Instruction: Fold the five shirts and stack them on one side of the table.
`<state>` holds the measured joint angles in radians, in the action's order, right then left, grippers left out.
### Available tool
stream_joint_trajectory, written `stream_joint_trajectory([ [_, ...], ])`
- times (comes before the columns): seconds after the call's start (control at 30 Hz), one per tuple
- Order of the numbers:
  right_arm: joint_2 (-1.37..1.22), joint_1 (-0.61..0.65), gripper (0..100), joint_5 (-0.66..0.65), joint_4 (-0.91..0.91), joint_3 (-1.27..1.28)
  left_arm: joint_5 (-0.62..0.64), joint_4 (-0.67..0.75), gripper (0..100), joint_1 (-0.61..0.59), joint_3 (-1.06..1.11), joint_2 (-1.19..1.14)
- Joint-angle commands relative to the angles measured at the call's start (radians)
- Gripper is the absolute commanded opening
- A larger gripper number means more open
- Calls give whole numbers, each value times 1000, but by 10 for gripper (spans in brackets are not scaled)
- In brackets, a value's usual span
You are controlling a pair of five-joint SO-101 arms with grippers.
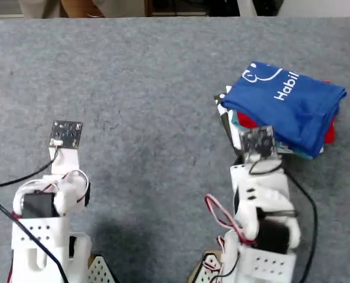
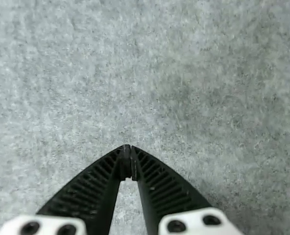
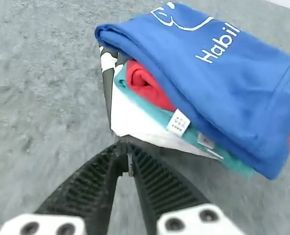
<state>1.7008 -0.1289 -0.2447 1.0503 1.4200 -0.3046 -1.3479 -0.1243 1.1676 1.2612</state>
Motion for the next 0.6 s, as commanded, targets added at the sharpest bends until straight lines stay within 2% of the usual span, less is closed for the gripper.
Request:
stream_joint_trajectory([
  [0.0, 223, 15, 3, -8, -43, 147, 3, 51, 18, 5, 35, 76],
  [0.3, 205, 8, 3, 0, -31, 271, 3, 190, 18, 5, 276, 249],
  [0.43, 213, 15, 3, 2, 49, 269, 3, 190, 18, 5, 333, 332],
  [0.57, 213, 15, 3, 2, 192, 269, 3, 193, 18, 5, 485, 427],
])
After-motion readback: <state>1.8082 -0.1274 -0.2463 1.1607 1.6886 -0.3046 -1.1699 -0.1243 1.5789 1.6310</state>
